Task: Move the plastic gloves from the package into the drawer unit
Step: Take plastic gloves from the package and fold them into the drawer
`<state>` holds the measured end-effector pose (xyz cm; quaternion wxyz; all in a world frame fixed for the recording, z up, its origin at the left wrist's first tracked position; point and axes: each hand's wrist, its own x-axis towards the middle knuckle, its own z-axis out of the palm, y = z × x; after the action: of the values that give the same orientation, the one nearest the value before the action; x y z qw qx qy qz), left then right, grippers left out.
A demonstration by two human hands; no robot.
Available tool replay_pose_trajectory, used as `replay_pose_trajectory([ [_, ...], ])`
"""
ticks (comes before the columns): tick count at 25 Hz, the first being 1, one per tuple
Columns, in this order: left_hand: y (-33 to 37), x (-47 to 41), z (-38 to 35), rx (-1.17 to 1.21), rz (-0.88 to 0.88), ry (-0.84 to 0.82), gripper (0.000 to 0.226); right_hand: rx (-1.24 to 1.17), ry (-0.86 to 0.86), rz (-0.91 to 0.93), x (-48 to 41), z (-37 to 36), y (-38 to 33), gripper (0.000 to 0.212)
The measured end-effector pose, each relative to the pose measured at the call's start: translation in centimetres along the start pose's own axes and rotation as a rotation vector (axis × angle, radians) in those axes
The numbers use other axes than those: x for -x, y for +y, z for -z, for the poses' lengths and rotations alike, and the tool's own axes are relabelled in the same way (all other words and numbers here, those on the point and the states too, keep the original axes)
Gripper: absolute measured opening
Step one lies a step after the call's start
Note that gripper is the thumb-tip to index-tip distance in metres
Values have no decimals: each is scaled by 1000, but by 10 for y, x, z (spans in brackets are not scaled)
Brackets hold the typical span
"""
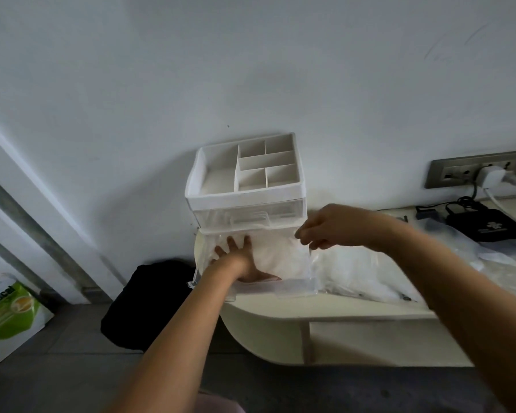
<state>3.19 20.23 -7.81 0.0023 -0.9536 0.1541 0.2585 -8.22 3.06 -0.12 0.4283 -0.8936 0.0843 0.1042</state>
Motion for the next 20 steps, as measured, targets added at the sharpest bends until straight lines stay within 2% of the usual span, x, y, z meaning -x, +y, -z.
replay_pose_trajectory([
  [2, -3, 3, 4, 26, -37, 20, 117, 63, 41, 37, 12, 18, 17, 20],
  [5, -7, 18, 11, 159, -182, 148, 75, 192, 72, 60, 27, 38, 46, 14],
  [7, -3, 31, 17, 280, -214, 292, 53, 276, 88, 38, 41, 48, 64, 12],
  [9, 12, 47, 18, 357, -332, 514, 28, 417, 101, -30, 50, 57, 81, 22],
  [11, 41, 63, 16, 395, -461, 648, 42, 586, 156, -125, 56, 69, 104, 33],
  [13, 70, 75, 10, 400, -584, 654, 50, 688, 208, -179, 58, 79, 129, 38],
  [17, 137, 76, -14, 438, -744, 521, 41, 686, 271, -284, 71, 99, 179, 30],
  [18, 152, 72, -23, 437, -764, 494, 38, 659, 279, -303, 74, 102, 188, 35],
  [20, 179, 63, -39, 420, -803, 438, 29, 595, 296, -343, 79, 107, 204, 59],
])
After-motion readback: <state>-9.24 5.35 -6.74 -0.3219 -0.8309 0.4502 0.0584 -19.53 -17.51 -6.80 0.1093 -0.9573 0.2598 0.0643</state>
